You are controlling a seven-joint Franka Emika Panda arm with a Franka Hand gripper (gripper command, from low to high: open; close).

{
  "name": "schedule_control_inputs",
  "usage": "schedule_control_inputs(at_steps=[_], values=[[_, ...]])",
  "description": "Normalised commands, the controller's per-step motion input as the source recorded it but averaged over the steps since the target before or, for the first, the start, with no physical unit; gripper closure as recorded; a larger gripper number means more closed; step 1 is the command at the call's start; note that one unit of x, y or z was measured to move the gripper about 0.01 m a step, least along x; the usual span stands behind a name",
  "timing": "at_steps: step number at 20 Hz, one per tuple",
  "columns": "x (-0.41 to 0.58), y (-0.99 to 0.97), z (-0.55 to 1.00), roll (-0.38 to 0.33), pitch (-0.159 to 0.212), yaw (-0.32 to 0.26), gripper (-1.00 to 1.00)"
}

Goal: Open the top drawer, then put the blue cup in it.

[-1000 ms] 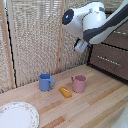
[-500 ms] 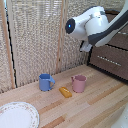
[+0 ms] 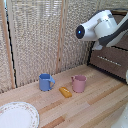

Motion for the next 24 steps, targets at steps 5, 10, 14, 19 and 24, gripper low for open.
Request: schedule_control_inputs(at_steps=[5,10,14,19,24], values=[[0.0,-0.48,0.14,-0.091,-0.005,0.021,-1.0],[0.013,-0.1,0.0,0.014,0.023,0.007,1.0],[0.009,-0.01,-0.02,0.0,0.0,0.037,1.0],[0.026,-0.26,-0.03,0.034,0.039,0.057,1.0],[0.033,-0.3,0.08,0.246,0.057,0.129,1.0]])
